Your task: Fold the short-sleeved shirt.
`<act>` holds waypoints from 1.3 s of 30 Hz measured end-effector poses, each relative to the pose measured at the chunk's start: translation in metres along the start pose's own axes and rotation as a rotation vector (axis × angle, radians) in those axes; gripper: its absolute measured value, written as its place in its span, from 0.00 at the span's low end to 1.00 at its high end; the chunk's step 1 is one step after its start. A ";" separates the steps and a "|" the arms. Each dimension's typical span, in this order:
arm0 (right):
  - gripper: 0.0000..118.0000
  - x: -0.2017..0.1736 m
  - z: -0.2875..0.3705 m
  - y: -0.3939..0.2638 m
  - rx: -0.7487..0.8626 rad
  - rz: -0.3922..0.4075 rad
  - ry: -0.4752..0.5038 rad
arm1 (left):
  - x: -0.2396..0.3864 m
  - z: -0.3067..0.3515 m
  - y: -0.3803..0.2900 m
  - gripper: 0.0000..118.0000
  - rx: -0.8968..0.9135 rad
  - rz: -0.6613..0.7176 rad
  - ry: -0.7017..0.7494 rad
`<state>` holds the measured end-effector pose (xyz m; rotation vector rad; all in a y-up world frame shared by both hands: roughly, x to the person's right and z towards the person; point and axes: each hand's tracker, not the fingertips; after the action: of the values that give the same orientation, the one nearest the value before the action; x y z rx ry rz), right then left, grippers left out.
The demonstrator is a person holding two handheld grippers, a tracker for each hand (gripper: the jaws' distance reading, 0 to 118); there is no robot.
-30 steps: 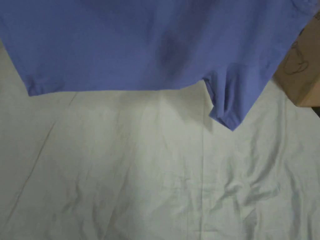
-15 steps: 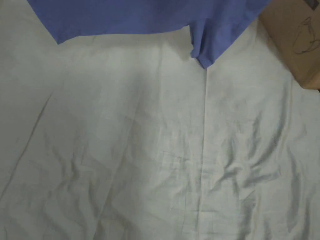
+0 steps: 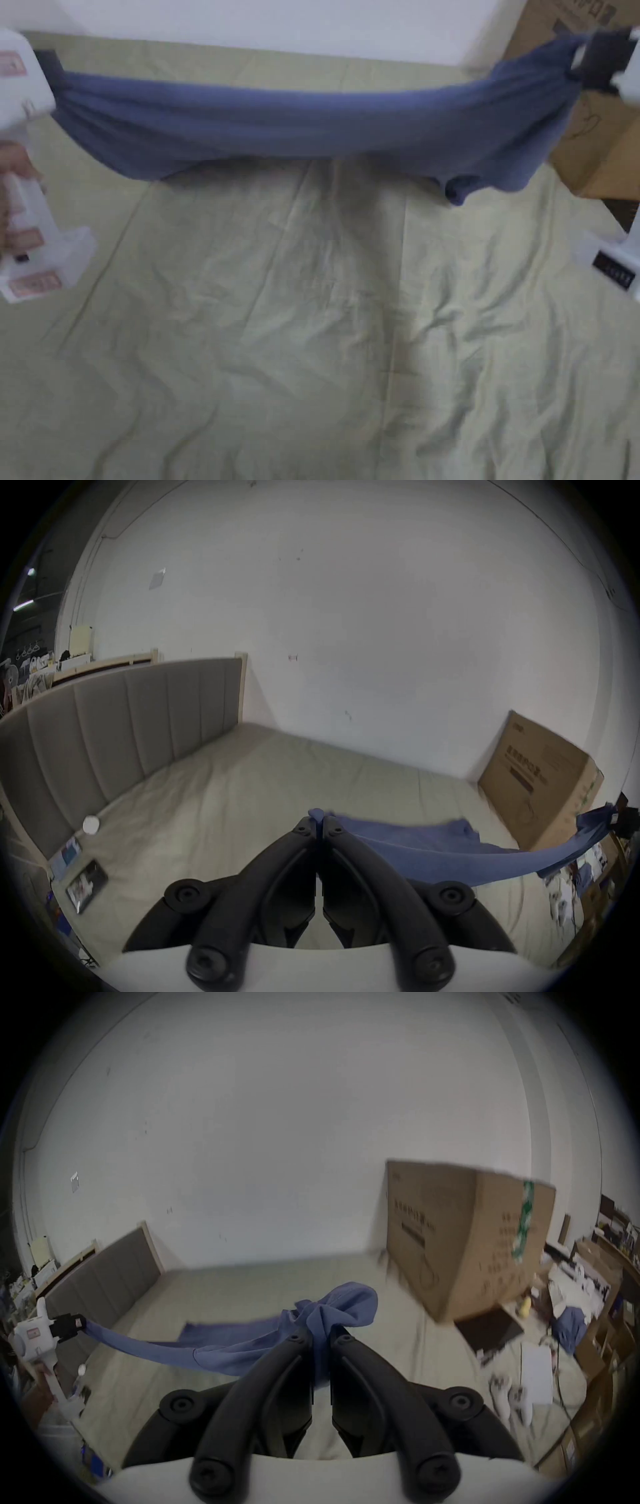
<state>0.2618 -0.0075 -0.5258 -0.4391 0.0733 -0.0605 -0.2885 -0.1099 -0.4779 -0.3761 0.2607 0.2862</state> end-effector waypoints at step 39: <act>0.91 0.025 0.167 -0.229 -0.020 0.051 -0.107 | -0.033 0.180 -0.138 0.96 -0.026 -0.057 0.074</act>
<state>0.2908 -0.1456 -0.2784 -0.4590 -0.0203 0.0143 -0.2398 -0.1693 -0.2615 -0.4200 0.3187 0.2196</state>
